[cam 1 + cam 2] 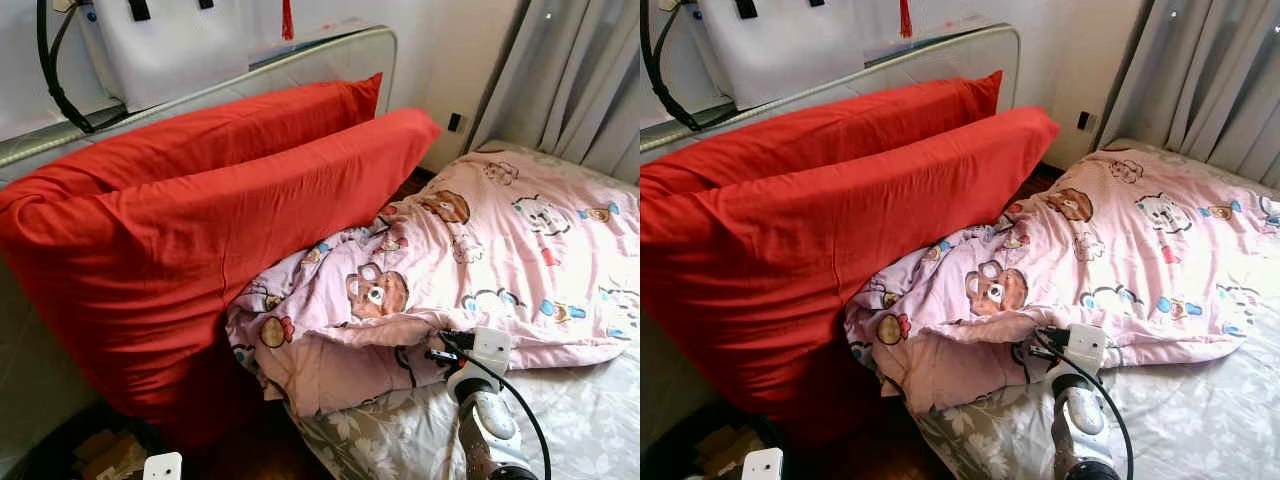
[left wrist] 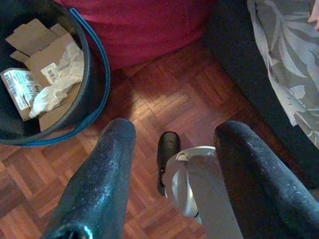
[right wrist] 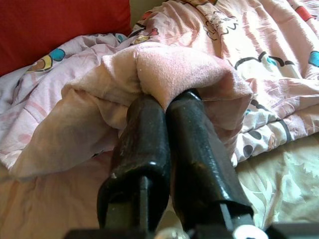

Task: Clean up the room

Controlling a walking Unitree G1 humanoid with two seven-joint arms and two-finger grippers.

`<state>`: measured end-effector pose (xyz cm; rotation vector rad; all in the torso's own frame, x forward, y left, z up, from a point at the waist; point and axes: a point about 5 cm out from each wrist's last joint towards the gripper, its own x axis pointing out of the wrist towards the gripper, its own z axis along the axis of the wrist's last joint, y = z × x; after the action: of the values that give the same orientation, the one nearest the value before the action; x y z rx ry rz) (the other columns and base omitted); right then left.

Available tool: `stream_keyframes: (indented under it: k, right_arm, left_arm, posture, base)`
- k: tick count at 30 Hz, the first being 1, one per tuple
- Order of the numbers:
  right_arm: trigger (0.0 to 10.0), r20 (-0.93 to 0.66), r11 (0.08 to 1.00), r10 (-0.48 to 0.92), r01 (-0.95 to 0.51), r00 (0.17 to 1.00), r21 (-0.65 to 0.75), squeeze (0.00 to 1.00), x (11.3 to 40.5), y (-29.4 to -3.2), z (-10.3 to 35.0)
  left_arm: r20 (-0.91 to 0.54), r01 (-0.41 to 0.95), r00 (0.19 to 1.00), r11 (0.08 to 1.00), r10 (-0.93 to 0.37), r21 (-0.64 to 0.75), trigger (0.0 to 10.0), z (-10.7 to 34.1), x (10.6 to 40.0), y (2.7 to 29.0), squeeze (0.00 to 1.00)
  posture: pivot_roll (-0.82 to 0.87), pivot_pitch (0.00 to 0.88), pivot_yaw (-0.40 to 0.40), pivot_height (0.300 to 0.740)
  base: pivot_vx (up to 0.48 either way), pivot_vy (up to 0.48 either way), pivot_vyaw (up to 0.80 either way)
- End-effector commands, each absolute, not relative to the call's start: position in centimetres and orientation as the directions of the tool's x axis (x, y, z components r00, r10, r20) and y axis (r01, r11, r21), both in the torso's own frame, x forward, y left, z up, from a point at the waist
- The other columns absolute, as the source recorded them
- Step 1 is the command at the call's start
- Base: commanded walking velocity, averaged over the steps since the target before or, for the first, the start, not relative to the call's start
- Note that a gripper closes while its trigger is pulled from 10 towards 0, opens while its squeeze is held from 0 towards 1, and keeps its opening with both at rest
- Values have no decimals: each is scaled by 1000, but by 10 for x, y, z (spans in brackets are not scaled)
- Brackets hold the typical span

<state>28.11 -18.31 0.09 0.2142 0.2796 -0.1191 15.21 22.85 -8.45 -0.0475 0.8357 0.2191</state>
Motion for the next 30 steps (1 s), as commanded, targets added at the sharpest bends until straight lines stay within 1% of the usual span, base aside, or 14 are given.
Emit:
stream_keyframes:
  k: [1,24,30]
  right_arm:
    - [10000,-251,970,-94,145,963,194,0,285,-183,7]
    - [10000,-249,971,-88,139,964,194,0,287,-181,8]
    - [10000,-250,971,-93,144,964,192,0,287,-182,8]
  left_arm:
    - [-761,-219,623,974,181,52,10000,-87,147,231,0]
    - [-761,-219,624,975,177,47,10000,-87,148,228,0]
    - [-761,-220,625,975,174,42,10000,-87,148,227,0]
  posture:
    - [32,90,-31,740]
    - [38,90,-35,740]
    - [39,89,-34,740]
  base:
    - [0,0,0]
    - [0,0,0]
    - [-252,0,0]
